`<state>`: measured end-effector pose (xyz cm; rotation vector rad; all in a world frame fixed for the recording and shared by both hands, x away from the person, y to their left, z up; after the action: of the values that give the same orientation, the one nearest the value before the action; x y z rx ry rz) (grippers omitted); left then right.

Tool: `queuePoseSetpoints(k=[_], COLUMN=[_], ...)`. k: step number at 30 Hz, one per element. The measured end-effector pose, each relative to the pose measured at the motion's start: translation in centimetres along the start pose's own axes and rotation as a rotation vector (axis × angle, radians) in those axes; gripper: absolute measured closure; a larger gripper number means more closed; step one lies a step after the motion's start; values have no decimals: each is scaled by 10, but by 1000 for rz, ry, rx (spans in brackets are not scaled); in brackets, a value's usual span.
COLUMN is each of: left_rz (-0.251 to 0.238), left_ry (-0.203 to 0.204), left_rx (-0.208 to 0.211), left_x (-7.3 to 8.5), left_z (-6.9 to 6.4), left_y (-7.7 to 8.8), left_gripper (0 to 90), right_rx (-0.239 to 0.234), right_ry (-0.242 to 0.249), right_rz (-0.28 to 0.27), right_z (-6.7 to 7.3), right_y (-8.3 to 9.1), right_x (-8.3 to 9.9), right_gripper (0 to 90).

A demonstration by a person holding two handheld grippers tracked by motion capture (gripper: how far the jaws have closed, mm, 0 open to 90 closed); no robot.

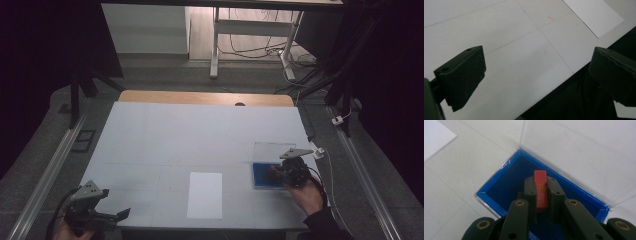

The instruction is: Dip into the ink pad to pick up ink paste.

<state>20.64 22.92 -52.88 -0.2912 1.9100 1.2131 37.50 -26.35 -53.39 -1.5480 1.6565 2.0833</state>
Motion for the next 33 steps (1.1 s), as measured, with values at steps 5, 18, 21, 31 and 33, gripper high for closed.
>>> queuePoseSetpoints(k=[5, 18, 21, 31, 33], left_rz=[0, -1, 0, 0, 1], left_ry=[0, 8, 7, 5, 4], left_rx=[0, -1, -1, -1, -3], left_x=[0, 0, 0, 0, 0], left_z=[0, 0, 0, 0, 0], left_y=[0, 0, 0, 0, 0], left_gripper=[13, 15, 15, 15, 16], right_rx=[-7, -30, -32, -30, -29], right_ry=[-6, -29, -42, -107, -113], right_rz=[2, -71, -86, -134, -133], right_z=[0, -1, -2, -8, -10], right_y=[0, 10, 13, 25, 26], right_x=[-1, -9, -10, -14, -12], right_gripper=[805, 801, 801, 800, 799])
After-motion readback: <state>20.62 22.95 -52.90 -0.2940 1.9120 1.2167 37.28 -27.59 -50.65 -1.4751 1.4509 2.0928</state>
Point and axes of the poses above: each handheld gripper's, and its own axes: y roughly backward along the jaws, x roughly out of its underside, z roughly to its left, the point moved 7 cm from there along -y, roughly forward along the jaws, and after that the axes turned 7 degrees about -z, right-handed, at the moved point
